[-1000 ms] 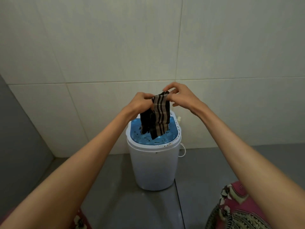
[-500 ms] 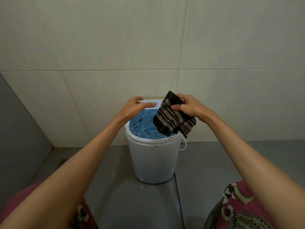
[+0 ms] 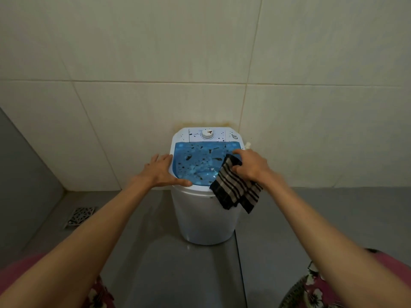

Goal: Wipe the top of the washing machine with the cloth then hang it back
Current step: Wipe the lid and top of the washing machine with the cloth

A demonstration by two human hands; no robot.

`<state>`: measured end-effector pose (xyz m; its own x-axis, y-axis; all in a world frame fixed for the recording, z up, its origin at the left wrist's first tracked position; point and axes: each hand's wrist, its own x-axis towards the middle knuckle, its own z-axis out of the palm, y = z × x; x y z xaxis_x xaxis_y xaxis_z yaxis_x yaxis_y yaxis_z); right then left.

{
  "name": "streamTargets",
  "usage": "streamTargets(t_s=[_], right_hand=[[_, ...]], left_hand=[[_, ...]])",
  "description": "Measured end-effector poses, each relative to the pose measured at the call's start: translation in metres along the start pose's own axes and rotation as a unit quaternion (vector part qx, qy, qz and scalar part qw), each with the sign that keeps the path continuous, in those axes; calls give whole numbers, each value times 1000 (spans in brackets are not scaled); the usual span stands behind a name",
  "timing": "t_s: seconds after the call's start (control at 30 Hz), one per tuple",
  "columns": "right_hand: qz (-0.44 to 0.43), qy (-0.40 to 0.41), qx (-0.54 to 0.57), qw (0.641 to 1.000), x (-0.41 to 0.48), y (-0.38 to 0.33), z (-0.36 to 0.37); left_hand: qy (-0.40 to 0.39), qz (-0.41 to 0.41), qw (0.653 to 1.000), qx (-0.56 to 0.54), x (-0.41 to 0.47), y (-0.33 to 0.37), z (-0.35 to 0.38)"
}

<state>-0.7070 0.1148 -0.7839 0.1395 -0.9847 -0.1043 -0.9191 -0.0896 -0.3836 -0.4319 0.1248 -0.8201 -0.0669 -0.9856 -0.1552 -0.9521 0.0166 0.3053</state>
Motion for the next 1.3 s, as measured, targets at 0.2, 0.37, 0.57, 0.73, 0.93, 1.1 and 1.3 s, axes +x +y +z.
streamTargets(t_s=[0.2,0.37,0.57,0.73,0.93,1.1,1.3], right_hand=[[81,181,-5,980,-21,-8,87],[52,224,-19,973,-30,-32,116],[79,151,-27,985,1,-20,100],[69,83,-30,994,48,7,65],[129,78,70,986,86,19,45],[146,145,52,977,43,10,68],[137,114,20,984,16,9,81]], left_hand=[[-22,11,999,35,23,-14,7],[-28,24,996,81,34,-16,8],[-27,32,995,85,38,-19,10],[-43,14,995,88,30,-11,1],[-43,17,995,92,27,-9,-1],[-46,22,995,84,30,-12,1],[-56,15,995,77,26,-7,-3]])
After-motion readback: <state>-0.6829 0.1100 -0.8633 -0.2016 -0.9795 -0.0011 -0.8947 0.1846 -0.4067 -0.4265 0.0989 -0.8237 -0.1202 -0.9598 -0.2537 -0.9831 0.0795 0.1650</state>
